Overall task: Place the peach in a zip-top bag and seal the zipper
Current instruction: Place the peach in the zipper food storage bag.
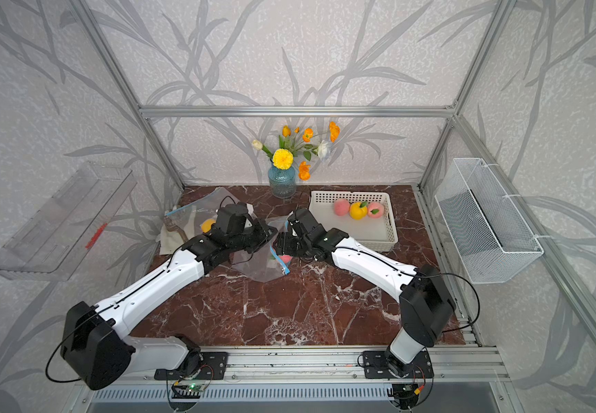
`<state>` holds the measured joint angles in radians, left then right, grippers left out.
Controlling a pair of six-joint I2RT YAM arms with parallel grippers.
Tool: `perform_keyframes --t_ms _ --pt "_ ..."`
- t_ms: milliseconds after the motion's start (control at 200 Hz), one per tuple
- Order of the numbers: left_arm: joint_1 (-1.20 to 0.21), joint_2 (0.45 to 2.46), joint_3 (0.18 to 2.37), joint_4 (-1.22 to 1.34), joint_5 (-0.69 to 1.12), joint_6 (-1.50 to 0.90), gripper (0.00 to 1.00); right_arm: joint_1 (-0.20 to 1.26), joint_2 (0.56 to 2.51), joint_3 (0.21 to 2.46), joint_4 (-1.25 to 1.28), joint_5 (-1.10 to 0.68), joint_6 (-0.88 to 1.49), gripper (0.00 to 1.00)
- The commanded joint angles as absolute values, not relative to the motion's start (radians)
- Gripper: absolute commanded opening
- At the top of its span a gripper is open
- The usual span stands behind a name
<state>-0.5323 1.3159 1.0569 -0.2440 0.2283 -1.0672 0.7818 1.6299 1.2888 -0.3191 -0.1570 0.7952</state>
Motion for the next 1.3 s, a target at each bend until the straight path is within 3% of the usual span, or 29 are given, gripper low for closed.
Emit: perform_keyframes --t_ms 0,450,795,1085,1300 --pt "-0.516 1.265 1.028 -0.205 0.22 -1.088 0.0 0.764 1.633 1.277 -0.196 -0.289 0.893 0.64" --pt "-0.488 1.241 0.987 -0.195 0.215 -1.109 0.0 0.755 1.576 1.197 -0.069 -0.383 0.977 0.77" --pt "-0.48 1.241 0.982 -0.189 0.202 -1.126 0.0 0.753 1.535 1.138 -0.046 -0.398 0.98 0.8" --pt "-0.48 1.23 0.957 -0.157 0.195 -1.168 0.0 0.768 1.569 1.174 -0.094 -0.304 1.003 0.68" --pt "-0.481 1.234 0.96 -0.156 0.203 -1.177 0.0 0.807 1.621 1.249 -0.26 -0.121 0.956 0.63"
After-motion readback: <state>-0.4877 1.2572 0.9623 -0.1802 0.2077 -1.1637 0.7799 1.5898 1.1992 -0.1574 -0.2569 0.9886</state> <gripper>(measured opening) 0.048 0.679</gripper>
